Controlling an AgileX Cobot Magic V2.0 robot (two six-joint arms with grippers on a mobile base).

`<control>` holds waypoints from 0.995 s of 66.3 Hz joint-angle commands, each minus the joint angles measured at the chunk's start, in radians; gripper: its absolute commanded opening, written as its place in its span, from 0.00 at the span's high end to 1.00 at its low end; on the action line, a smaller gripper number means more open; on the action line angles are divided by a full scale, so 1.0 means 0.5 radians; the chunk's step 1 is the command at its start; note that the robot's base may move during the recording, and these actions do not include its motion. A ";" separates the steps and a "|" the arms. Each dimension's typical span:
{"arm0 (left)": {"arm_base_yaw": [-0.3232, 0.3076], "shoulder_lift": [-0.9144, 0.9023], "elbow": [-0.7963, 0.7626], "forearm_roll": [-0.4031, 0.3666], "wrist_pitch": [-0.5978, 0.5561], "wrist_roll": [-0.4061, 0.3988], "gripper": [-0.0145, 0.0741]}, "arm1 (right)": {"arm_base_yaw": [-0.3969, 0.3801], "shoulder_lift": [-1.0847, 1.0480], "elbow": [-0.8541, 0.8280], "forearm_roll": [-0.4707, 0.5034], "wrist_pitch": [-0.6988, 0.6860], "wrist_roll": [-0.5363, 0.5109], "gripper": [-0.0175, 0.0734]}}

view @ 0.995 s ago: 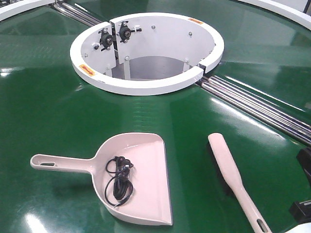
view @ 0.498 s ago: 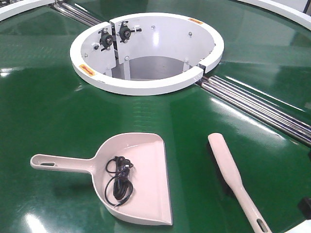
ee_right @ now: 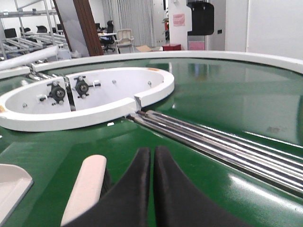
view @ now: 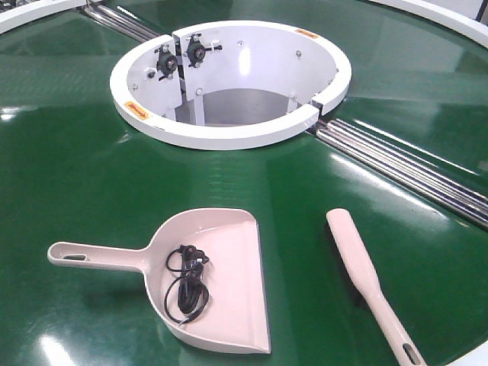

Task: Clean and inspect green conveyor with broom and dustpan

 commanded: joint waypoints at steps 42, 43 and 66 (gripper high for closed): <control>0.000 -0.026 0.045 -0.003 -0.150 -0.014 0.86 | -0.005 -0.023 0.028 -0.008 -0.130 -0.042 0.82; 0.000 -0.026 0.045 -0.003 -0.150 -0.014 0.86 | -0.005 -0.023 0.028 -0.008 -0.130 -0.042 0.82; 0.000 -0.026 0.045 -0.003 -0.150 -0.014 0.86 | -0.005 -0.023 0.028 -0.008 -0.130 -0.042 0.82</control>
